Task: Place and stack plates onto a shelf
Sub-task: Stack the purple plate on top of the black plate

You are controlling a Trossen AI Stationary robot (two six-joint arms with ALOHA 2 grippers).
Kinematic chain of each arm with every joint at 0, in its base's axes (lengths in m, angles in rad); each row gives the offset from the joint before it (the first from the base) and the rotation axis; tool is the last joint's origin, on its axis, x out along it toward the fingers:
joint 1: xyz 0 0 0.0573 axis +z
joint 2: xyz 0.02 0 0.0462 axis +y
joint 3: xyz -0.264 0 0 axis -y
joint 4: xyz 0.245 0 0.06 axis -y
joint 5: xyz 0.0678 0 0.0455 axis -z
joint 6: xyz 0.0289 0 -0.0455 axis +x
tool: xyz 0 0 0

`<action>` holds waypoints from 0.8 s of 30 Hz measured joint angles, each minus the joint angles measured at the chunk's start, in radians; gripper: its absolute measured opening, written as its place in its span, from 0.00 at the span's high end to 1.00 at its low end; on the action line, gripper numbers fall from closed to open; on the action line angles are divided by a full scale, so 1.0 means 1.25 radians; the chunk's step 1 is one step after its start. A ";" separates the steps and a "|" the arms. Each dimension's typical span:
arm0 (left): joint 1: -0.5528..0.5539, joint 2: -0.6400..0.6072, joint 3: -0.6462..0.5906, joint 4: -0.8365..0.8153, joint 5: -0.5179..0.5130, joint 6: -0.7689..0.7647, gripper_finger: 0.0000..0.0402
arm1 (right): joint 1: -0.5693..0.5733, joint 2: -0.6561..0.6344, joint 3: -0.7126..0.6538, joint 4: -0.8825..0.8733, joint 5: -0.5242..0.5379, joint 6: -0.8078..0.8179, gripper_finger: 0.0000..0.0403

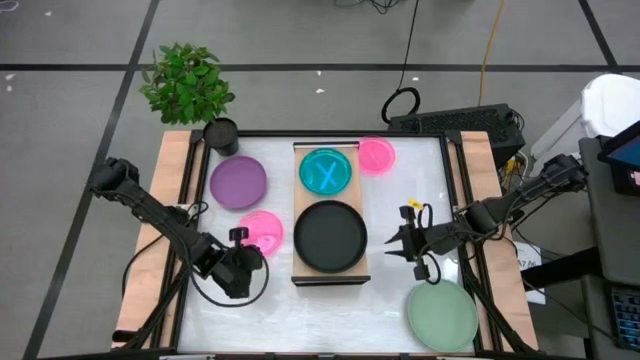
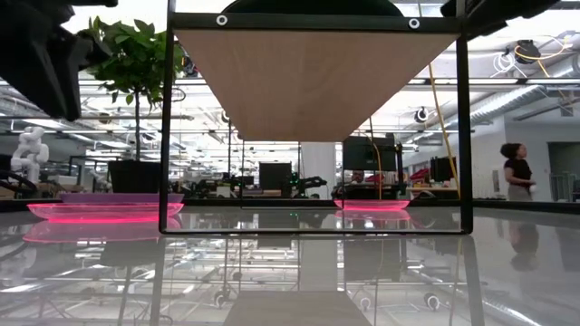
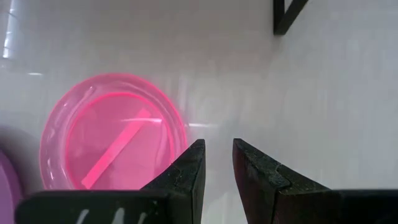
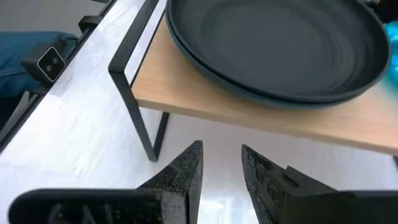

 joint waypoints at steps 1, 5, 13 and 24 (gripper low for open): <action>0.000 0.006 0.000 -0.002 0.000 0.000 0.78 | 0.005 0.000 0.000 -0.002 0.000 0.012 0.77; 0.000 0.019 0.000 -0.004 0.000 -0.001 0.78 | 0.028 -0.001 0.000 -0.002 0.000 0.020 0.77; 0.005 0.022 0.000 -0.060 -0.109 -0.021 0.78 | 0.056 -0.001 0.000 -0.002 0.000 0.023 0.77; 0.129 0.022 -0.029 -0.191 -0.162 0.001 0.78 | 0.056 0.000 0.000 -0.002 0.000 0.037 0.77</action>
